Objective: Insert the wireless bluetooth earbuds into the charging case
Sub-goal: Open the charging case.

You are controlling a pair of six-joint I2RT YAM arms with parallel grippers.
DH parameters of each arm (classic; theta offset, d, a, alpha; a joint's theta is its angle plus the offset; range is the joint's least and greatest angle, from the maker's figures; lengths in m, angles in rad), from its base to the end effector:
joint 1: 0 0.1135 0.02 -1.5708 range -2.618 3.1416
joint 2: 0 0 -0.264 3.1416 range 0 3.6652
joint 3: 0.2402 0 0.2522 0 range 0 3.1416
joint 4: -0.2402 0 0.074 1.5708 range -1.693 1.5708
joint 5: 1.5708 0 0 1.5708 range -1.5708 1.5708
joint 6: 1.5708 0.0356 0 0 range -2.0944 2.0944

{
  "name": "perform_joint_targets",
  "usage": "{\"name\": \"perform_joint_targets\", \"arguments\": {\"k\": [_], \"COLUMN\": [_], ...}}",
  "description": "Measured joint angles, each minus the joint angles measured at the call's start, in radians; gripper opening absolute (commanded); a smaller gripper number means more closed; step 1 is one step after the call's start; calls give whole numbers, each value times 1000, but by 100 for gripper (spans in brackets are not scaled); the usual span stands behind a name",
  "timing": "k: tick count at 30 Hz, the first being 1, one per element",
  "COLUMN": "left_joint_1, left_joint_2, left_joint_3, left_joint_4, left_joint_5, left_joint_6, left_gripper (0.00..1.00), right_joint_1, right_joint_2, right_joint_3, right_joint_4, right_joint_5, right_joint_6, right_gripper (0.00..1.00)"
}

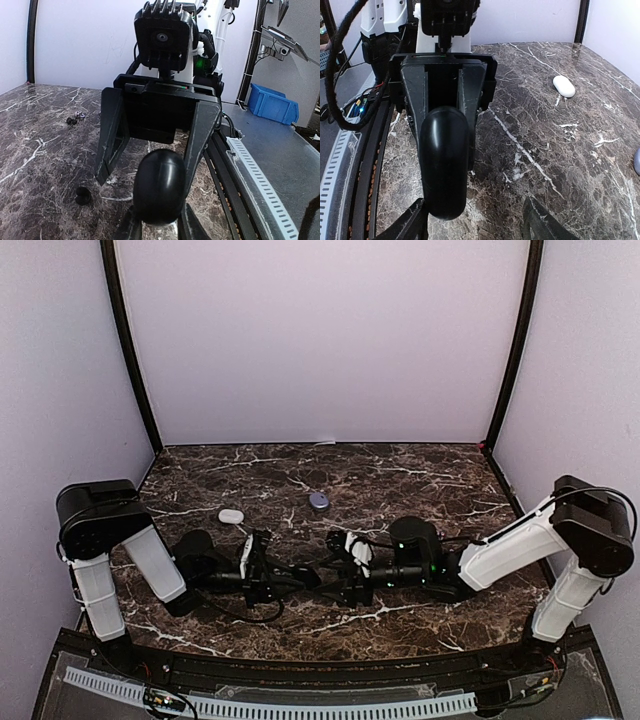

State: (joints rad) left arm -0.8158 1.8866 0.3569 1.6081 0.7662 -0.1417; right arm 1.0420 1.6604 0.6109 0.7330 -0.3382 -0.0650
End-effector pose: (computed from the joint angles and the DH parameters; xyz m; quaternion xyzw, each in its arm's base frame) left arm 0.1680 -0.2145 0.1300 0.4673 0.5034 -0.5390 0.4876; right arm 0.1512 0.2821 0.1604 -0.5036 0.6271 0.3918 0.4469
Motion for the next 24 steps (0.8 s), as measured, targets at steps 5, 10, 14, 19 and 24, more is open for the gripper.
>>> {"name": "perform_joint_targets", "arguments": {"k": [5, 10, 14, 19, 24], "left_joint_1": [-1, 0, 0, 6, 2], "left_joint_2": [0, 0, 0, 0, 0], "left_joint_3": [2, 2, 2, 2, 2], "left_joint_4": [0, 0, 0, -1, 1], "left_joint_5": [-3, -17, -27, -27, -6], "left_joint_6": [1, 4, 5, 6, 6], "left_gripper": [19, 19, 19, 19, 19], "right_joint_1": [-13, -27, -31, -31, -47], "right_joint_2": [-28, -33, -34, -34, -75], "right_joint_3": [-31, -45, -48, -49, -64], "right_joint_4": [19, 34, 38, 37, 39], "right_joint_5": [2, 6, 19, 45, 108], "right_joint_6": [12, 24, 33, 45, 49], "right_gripper": [62, 62, 61, 60, 60]}}
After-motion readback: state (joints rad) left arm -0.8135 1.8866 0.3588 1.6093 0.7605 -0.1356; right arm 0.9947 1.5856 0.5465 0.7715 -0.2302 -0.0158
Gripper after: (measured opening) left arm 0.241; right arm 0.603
